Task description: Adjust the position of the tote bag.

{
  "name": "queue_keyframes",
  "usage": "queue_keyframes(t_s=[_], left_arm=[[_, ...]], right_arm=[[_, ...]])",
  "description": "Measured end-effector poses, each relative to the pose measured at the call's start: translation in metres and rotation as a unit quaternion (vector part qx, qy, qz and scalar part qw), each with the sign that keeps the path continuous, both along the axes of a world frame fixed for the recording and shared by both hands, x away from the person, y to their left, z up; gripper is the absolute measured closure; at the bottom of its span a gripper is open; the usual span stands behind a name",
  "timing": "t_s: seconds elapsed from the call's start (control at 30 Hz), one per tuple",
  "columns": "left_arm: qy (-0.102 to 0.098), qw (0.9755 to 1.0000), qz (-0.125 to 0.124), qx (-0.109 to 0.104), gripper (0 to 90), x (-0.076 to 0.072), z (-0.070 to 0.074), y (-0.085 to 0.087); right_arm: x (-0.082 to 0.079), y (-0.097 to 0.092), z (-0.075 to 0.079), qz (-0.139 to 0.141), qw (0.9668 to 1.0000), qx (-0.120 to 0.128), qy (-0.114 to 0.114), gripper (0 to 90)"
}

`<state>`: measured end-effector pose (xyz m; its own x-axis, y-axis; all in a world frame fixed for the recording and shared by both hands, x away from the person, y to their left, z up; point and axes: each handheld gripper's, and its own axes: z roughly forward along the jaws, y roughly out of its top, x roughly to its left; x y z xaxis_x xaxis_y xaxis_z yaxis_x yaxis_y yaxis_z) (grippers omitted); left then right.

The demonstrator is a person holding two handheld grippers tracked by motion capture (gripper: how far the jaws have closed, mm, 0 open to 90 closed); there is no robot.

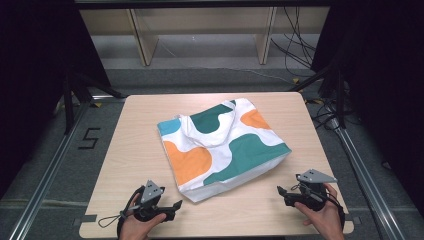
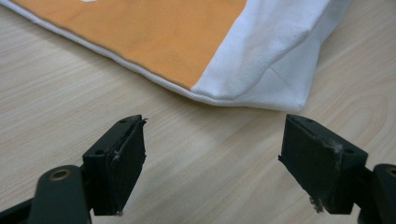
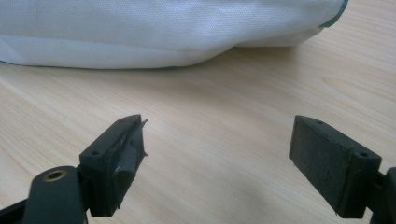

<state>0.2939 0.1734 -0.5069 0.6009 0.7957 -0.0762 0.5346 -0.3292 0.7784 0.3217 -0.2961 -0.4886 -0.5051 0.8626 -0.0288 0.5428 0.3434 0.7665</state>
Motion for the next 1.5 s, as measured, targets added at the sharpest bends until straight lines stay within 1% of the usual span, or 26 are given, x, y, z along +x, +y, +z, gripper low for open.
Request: queue_keyframes(t_s=[0.13,0.17,0.2,0.23,0.27,0.43,0.5,0.53,0.6,0.67,0.73,0.77,0.8,0.87,0.9,0.97,1.0,1.03,1.17,1.23,1.27,1.33,1.37,1.43,1.47,1.5], left_arm=[[0.000,1.0000,0.001,0.000,23.3,0.001,-0.001,-0.001],[0.005,0.9999,-0.008,0.007,24.0,0.001,0.000,0.000],[0.001,0.9999,-0.011,0.007,24.1,0.000,0.000,-0.002],[-0.007,0.9998,-0.015,0.014,24.5,0.002,0.000,-0.002],[0.000,0.9999,-0.011,0.004,25.0,0.001,0.000,-0.004],[-0.005,0.9999,-0.015,0.001,30.8,0.004,0.000,-0.006],[-0.006,0.9999,-0.015,-0.002,32.0,0.004,0.001,-0.009],[-0.011,0.9995,-0.029,0.010,33.6,0.006,0.002,-0.007],[-0.010,0.9997,-0.020,-0.002,34.4,0.006,0.001,-0.010],[-0.011,0.9993,-0.033,0.014,34.6,0.009,0.002,-0.012],[-0.014,0.9994,-0.031,0.011,34.3,0.009,0.001,-0.013],[-0.013,0.9995,-0.027,0.011,33.4,0.010,0.000,-0.015],[-0.013,0.9995,-0.027,0.011,33.4,0.010,0.000,-0.015],[-0.022,0.9992,-0.027,0.018,34.2,0.012,0.001,-0.017],[-0.028,0.9990,-0.033,0.007,35.4,0.013,0.002,-0.019],[-0.034,0.9987,-0.038,0.008,35.9,0.013,0.004,-0.021],[-0.042,0.9985,-0.035,0.000,37.7,0.013,0.004,-0.024],[-0.047,0.9977,-0.048,0.013,40.4,0.014,0.005,-0.027],[-0.052,0.9958,-0.071,0.025,46.3,0.017,0.005,-0.034],[-0.052,0.9952,-0.079,0.023,57.4,0.019,0.004,-0.036],[-0.053,0.9940,-0.089,0.035,60.7,0.020,0.004,-0.036],[-0.049,0.9938,-0.094,0.033,70.7,0.020,0.004,-0.037],[-0.052,0.9914,-0.105,0.057,74.4,0.020,0.006,-0.040],[-0.065,0.9909,-0.103,0.058,79.7,0.017,0.006,-0.046],[-0.065,0.9887,-0.110,0.079,81.6,0.018,0.008,-0.046],[-0.067,0.9882,-0.113,0.079,83.2,0.017,0.008,-0.048]], right_arm=[[0.001,0.001,-0.001,0.006,0.9999,0.004,0.012,19.2],[0.000,0.002,0.000,0.002,0.9997,0.012,0.022,19.3],[0.001,0.001,-0.001,0.006,0.9999,0.002,0.014,19.3],[-0.001,0.002,0.000,-0.001,0.9998,0.007,0.019,19.3],[-0.001,0.002,0.000,-0.001,0.9998,0.006,0.019,19.3],[0.002,0.001,-0.001,0.018,0.9997,0.002,0.017,19.6],[0.002,0.001,-0.001,0.016,0.9997,0.004,0.018,19.7],[0.001,0.002,-0.001,0.010,0.9996,0.007,0.026,19.8],[0.001,0.002,0.000,0.009,0.9994,0.010,0.032,19.9],[0.000,0.002,0.000,0.007,0.9994,0.010,0.033,20.1],[-0.001,0.005,0.000,-0.004,0.9991,0.019,0.037,20.2],[0.003,0.001,-0.001,0.021,0.9996,-0.007,0.020,20.3],[0.003,0.001,-0.001,0.021,0.9996,-0.007,0.020,20.3],[0.001,0.003,0.000,0.016,0.9993,0.009,0.032,20.4],[0.001,0.004,0.000,0.012,0.9993,0.009,0.033,20.4],[0.002,0.004,-0.001,0.016,0.9993,0.008,0.034,20.4],[0.002,0.004,-0.001,0.017,0.9993,0.008,0.033,20.5],[0.001,0.004,-0.001,0.017,0.9993,0.008,0.034,20.6],[0.002,0.004,-0.001,0.018,0.9994,0.005,0.030,20.9],[0.001,0.006,-0.001,0.011,0.9994,0.010,0.032,21.1],[0.002,0.006,-0.002,0.014,0.9995,0.011,0.028,21.1],[0.003,0.006,-0.003,0.022,0.9996,0.002,0.015,21.2],[0.002,0.006,-0.003,0.019,0.9996,0.001,0.021,21.4],[0.003,0.005,-0.002,0.025,0.9995,-0.004,0.018,21.6],[0.004,0.005,-0.004,0.028,0.9995,0.000,0.015,21.8],[0.003,0.005,-0.003,0.024,0.9995,-0.001,0.022,22.1]])
